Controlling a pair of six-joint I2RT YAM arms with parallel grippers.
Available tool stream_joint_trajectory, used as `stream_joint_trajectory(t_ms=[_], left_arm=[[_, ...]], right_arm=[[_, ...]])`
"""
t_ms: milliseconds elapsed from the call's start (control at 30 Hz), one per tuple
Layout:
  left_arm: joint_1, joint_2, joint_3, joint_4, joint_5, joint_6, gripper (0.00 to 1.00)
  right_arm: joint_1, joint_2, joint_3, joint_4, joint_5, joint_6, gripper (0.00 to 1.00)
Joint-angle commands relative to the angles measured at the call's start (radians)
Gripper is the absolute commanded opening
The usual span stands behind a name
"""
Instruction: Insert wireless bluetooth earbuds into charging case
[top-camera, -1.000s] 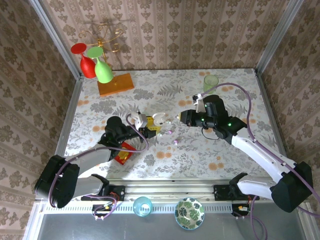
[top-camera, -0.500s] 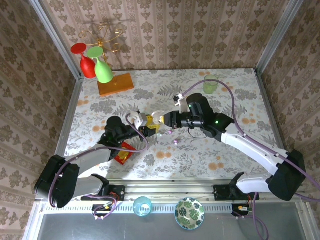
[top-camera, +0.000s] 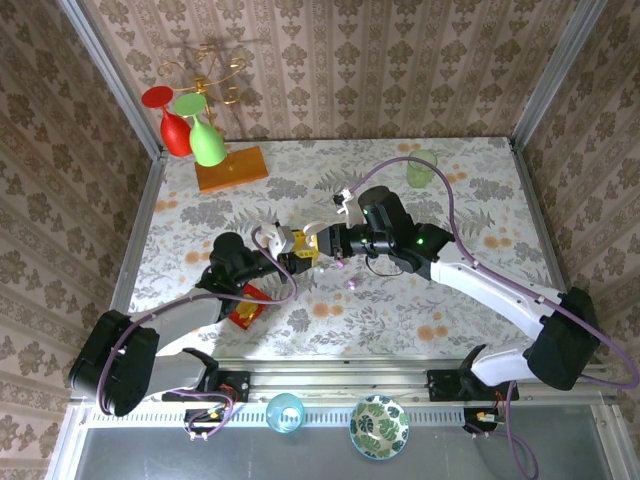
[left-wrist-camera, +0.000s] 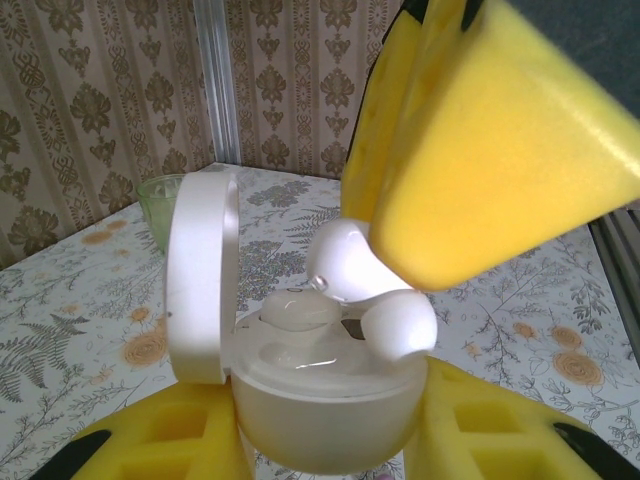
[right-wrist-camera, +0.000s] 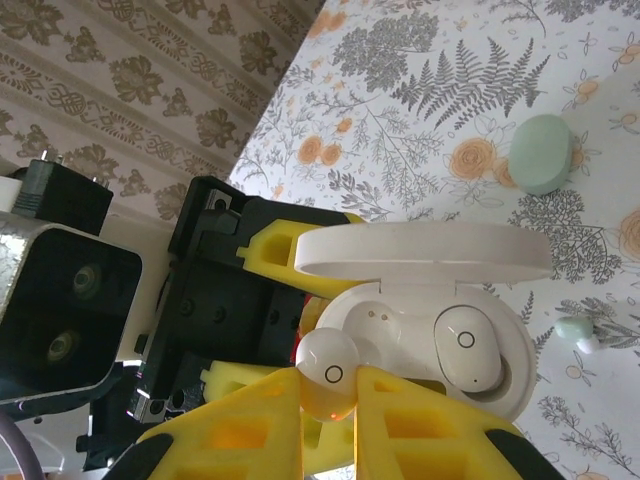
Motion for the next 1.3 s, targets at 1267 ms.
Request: stream_joint_trajectory(t_ms=[1267], left_arm=[[0.012,-0.014,-0.004,0.057,0.051,-0.001,0.19]], right_arm=[[0.042,-0.124,0.013,-0.032,0.163,-0.13,0.47]])
